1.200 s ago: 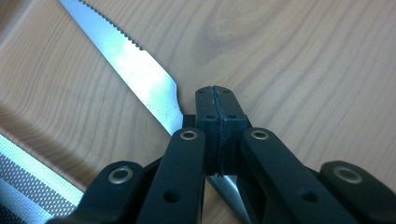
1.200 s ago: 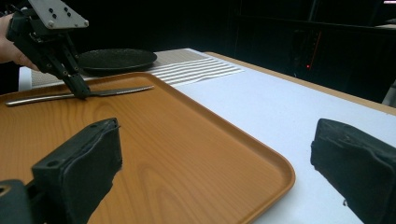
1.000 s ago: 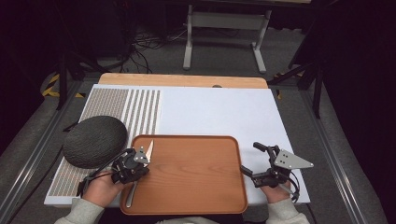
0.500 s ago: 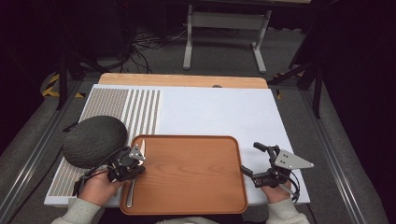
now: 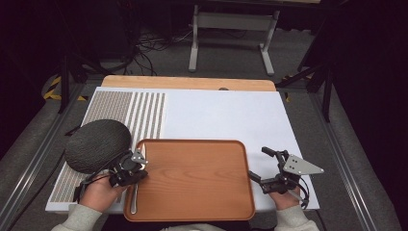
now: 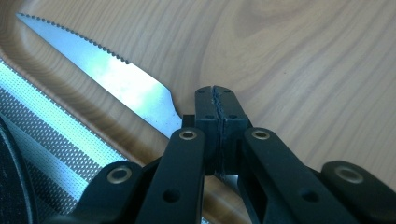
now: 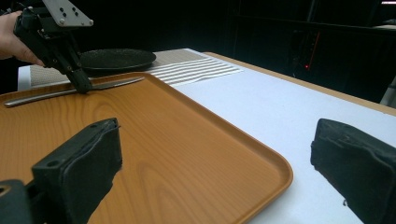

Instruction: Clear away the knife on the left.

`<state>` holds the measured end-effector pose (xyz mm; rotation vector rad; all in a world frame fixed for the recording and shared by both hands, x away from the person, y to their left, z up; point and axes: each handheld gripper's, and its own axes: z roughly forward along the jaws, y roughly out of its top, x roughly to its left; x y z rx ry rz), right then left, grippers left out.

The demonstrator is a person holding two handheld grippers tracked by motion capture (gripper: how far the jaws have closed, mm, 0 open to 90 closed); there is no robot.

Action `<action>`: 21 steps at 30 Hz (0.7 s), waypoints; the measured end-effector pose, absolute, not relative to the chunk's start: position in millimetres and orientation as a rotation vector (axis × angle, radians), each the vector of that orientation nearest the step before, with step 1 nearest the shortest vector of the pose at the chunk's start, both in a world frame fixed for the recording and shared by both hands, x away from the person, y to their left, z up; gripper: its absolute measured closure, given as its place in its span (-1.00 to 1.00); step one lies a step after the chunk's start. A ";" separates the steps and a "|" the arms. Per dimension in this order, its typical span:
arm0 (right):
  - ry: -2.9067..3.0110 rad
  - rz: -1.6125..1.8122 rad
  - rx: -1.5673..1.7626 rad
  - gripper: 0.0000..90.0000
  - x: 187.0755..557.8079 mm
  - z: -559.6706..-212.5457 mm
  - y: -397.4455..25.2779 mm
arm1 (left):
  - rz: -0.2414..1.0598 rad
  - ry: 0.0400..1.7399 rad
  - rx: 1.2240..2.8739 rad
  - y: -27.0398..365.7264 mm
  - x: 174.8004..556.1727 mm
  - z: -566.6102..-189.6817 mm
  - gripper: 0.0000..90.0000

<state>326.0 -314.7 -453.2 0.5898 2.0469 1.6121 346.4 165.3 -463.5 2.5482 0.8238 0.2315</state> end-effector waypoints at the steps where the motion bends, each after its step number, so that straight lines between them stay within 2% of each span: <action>1: 2.046 1.613 0.590 -0.94 326.1 -453.2 -314.8 | 0.227 0.824 2.549 165.1 346.2 -463.5 0.97; 4: 2.046 1.614 0.589 -0.94 326.0 -453.1 -314.8 | 0.220 0.822 2.551 164.7 346.0 -463.2 0.92; 8: 2.046 1.612 0.590 -0.94 326.1 -453.2 -315.0 | 0.192 0.808 2.541 165.3 346.5 -460.7 0.68; 11: 2.047 1.613 0.590 -0.94 326.1 -453.2 -315.1 | 0.161 0.776 2.506 168.0 345.6 -455.6 0.27; 15: 2.046 1.614 0.591 -0.94 326.1 -453.2 -315.0 | 0.207 0.722 2.416 173.9 340.6 -443.3 -0.32; 20: 2.046 1.614 0.591 -0.94 326.0 -453.2 -314.9 | 0.243 0.686 2.331 181.0 335.2 -432.3 -0.75; 21: 2.046 1.614 0.591 -0.94 326.0 -453.2 -314.9 | 0.259 0.678 2.309 182.9 333.5 -430.2 -0.75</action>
